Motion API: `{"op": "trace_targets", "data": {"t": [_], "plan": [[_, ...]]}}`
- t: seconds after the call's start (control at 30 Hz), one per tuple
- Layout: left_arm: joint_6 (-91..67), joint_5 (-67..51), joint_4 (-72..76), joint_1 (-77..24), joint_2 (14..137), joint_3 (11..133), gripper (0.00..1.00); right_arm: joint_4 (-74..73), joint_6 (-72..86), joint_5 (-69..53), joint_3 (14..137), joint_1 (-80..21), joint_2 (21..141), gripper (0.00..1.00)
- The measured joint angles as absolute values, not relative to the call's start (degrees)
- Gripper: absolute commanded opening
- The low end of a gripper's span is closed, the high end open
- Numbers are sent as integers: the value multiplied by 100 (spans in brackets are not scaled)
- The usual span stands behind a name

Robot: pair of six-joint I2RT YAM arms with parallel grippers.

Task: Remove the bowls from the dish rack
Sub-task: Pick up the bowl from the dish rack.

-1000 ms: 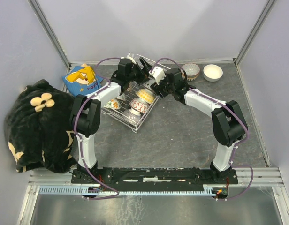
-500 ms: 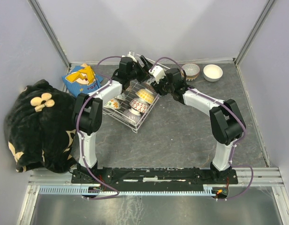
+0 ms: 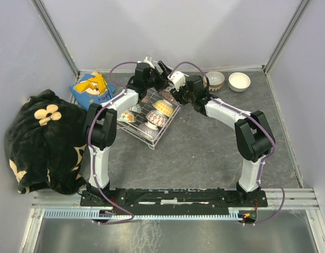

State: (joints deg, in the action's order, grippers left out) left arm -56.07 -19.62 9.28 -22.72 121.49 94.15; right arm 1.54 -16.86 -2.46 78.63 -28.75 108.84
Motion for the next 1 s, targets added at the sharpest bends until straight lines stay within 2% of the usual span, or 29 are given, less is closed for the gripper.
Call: {"op": "trace_targets", "data": {"t": [1.0], "plan": [[-5612, -1955, 961, -2250, 12320, 9660, 99, 119, -1538, 47, 8453, -2867, 11242, 40]]}}
